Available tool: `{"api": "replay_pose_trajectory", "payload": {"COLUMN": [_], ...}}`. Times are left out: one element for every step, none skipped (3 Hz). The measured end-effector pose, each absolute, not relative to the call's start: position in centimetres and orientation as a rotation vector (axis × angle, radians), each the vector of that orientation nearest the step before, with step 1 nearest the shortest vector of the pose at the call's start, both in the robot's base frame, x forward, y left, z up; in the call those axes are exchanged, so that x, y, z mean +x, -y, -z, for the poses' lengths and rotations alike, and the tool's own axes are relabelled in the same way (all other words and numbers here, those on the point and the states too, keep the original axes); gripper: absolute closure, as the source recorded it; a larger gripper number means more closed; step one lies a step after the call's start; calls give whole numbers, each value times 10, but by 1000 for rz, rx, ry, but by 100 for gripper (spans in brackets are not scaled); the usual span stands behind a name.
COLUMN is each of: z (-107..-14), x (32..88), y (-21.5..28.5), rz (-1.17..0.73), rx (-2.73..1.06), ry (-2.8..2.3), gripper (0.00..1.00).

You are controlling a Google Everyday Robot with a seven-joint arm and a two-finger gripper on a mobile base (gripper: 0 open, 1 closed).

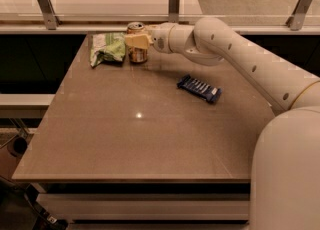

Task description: Move orange can near green jalapeno chip bag

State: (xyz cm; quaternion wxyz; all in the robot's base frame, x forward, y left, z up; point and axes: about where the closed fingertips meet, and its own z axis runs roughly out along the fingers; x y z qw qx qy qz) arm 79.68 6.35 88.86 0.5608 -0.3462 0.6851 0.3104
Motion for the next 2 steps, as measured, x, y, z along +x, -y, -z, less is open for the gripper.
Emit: {"api": "replay_pose_trajectory", "payload": {"z": [-888, -889], "x": [797, 797], "y": [-65, -65], "rz": [-733, -733], "rx": [-817, -817], "ry": [-1614, -1614], "gripper": [36, 13]}}
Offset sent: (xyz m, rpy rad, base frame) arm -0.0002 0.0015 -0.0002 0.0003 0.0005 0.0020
